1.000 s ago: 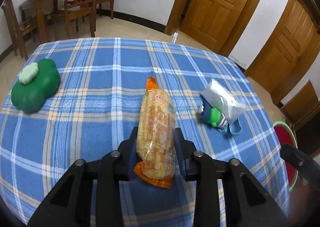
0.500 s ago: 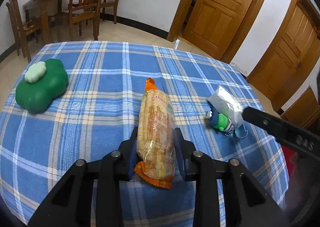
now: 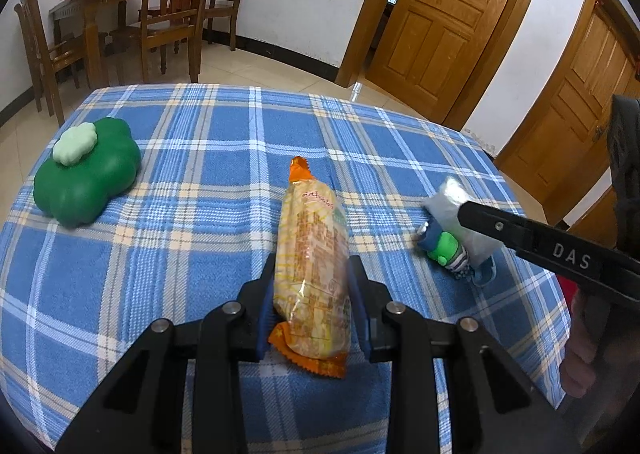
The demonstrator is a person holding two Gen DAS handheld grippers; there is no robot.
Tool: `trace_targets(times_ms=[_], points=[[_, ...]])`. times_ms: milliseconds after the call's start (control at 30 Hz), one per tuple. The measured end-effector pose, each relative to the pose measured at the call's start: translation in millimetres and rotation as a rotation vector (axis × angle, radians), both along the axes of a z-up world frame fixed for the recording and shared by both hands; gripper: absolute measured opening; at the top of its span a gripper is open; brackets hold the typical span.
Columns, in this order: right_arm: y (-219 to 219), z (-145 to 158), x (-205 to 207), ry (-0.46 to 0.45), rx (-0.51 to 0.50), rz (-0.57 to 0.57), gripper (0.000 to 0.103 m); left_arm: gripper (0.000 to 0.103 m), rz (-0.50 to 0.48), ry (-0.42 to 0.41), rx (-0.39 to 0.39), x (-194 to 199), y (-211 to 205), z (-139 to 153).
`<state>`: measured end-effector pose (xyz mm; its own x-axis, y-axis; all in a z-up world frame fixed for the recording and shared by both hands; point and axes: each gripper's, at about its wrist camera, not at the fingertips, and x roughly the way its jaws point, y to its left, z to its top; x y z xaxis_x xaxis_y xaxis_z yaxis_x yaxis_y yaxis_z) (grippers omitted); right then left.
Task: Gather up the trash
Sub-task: 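Grasp the orange-wrapped bread bag with the left tool while the right tool grasps the clear plastic bag, then carry the bread bag and clear plastic bag toward the red bin with both tools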
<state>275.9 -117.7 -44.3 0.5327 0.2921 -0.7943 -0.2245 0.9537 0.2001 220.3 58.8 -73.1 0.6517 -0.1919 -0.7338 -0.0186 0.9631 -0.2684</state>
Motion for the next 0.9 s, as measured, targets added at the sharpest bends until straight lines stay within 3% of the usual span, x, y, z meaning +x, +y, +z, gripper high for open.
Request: trace_targets(times_ms=[333,900], points=[[-23.5,18.3,-39.2,-0.017,0.170,-0.034,0.022,0.033,-0.002,-0.005,-0.002,-2.8,0.0,2.2],[-74.8,69.9,-117.6,-0.116,0.268,-0.101,0.022,0.033,-0.108,-0.035,-0.043,-31.5,-38.9,42.0]])
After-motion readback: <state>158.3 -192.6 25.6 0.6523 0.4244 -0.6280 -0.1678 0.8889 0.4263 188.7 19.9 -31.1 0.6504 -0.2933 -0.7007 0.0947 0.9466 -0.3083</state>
